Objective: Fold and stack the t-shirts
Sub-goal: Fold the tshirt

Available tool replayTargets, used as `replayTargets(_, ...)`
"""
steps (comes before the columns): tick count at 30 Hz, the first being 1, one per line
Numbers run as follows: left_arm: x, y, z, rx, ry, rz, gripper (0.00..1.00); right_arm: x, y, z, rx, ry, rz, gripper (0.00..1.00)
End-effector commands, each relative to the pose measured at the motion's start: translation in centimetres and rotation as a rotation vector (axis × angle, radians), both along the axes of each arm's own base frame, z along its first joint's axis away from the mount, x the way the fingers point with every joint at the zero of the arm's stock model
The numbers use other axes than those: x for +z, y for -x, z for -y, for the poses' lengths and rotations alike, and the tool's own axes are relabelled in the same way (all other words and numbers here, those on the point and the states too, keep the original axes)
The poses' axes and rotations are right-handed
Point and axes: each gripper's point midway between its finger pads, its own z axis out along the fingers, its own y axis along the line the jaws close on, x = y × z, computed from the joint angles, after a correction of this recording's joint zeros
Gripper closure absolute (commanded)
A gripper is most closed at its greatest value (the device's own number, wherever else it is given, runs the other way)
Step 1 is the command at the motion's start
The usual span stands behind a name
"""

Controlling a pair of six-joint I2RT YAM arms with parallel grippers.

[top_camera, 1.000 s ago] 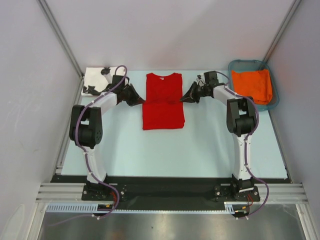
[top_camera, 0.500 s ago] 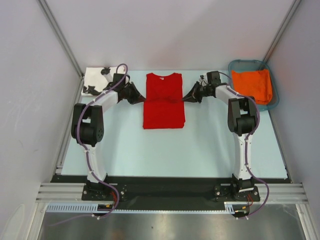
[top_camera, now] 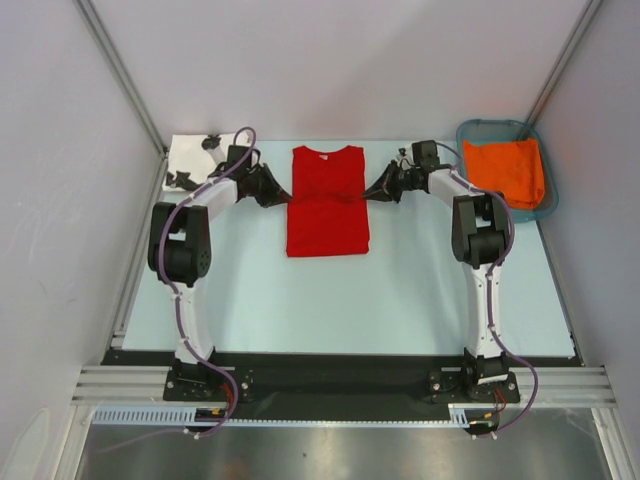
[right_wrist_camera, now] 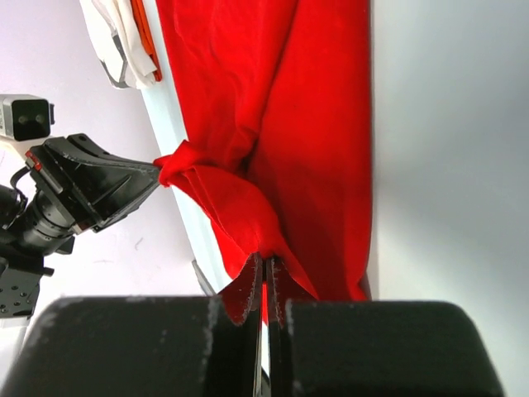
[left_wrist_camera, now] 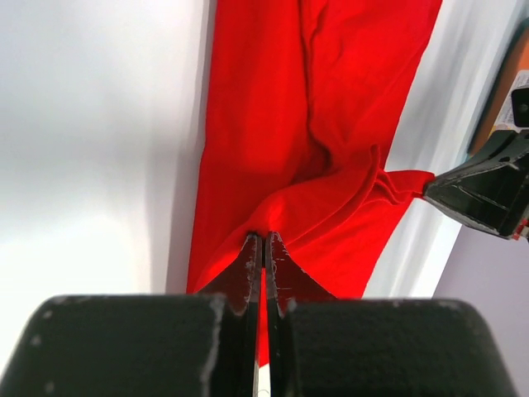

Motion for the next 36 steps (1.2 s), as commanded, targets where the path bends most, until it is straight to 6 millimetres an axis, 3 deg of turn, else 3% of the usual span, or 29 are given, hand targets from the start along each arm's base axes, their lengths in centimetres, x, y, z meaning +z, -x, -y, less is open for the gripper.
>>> replayTargets(1,1.7,-1.6,-0.4,0.006,0.012,0.045,1.00,1.4,-1.3,-0.1,0.002,-0.035,0.039,1.00)
replayTargets(8,1.0,-1.8,-0.3,-0.003,0.022,0.029,0.99,0.9,-1.5,0.1,-0.007,-0.032,0.024,1.00)
replayTargets(10,1.0,-1.9,-0.1,-0.013,0.027,0.028,0.90,0.9,-1.7,0.2,-0.010,-0.029,0.027,0.99)
replayTargets(13,2.4,-2.4,-1.0,-0.036,-0.070,0.073,0.77,1.4,-2.2,0.8,-0.015,-0.003,0.034,0.77)
replayTargets(14,2.9,-2.7,-2.4,-0.001,-0.157,0.085,0.74,1.3,-2.5,1.6,-0.009,0.043,0.059,0.67)
replayTargets(15,3.8,-2.5,-3.2,-0.018,-0.217,0.124,0.71,2.0,-1.9,2.4,-0.012,0.072,0.032,0.64)
replayTargets(16,6.5,-2.3,-4.0,0.000,-0.257,0.182,0.65,3.0,-1.8,2.8,-0.006,0.096,0.060,0.61)
replayTargets(17,6.6,-1.4,-5.1,0.011,-0.316,0.191,0.62,3.2,-1.6,3.5,0.010,0.150,0.101,0.55)
replayTargets(18,7.3,-0.8,-5.4,0.011,-0.333,0.205,0.59,4.9,-0.3,4.1,0.025,0.185,0.104,0.52)
replayTargets(20,8.7,1.5,-5.7,-0.006,-0.344,0.230,0.56,4.6,2.0,4.9,0.050,0.253,0.079,0.50)
replayTargets(21,8.7,2.5,-5.1,-0.033,-0.315,0.225,0.56,6.4,3.2,5.2,0.074,0.272,0.123,0.49)
replayTargets(22,9.0,3.5,-4.5,-0.052,-0.289,0.227,0.55,6.6,4.7,4.4,0.100,0.278,0.127,0.49)
replayTargets(23,8.6,5.3,-3.5,-0.072,-0.241,0.211,0.56,4.9,7.0,4.1,0.126,0.276,0.077,0.49)
replayTargets(25,8.3,7.4,-1.5,-0.126,-0.166,0.207,0.57,5.9,9.3,1.5,0.167,0.230,0.111,0.50)
replayTargets(26,7.0,8.8,-0.1,-0.158,-0.147,0.193,0.58,5.8,10.2,0.5,0.187,0.188,0.096,0.58)
replayTargets(27,6.7,9.5,0.6,-0.173,-0.137,0.190,0.59,4.4,11.3,-0.3,0.198,0.156,0.080,0.65)
replayTargets(28,6.1,10.4,1.6,-0.205,-0.106,0.173,0.62,4.4,12.2,-1.6,0.205,0.101,0.038,0.72)
replayTargets(29,5.1,11.1,2.7,-0.219,-0.072,0.149,0.64,3.7,12.5,-2.1,0.208,0.084,0.027,0.83)
replayTargets(30,4.0,11.6,3.3,-0.233,-0.043,0.117,0.66,3.1,12.5,-2.4,0.204,0.061,0.038,0.88)
replayTargets(32,2.7,12.5,4.5,-0.272,-0.001,0.082,0.71,1.9,13.2,-3.4,0.222,-0.013,-0.022,0.94)
replayTargets(36,-1.0,12.6,4.3,-0.312,-0.040,0.040,0.73,-0.7,13.0,-3.3,0.240,-0.038,-0.056,0.97)
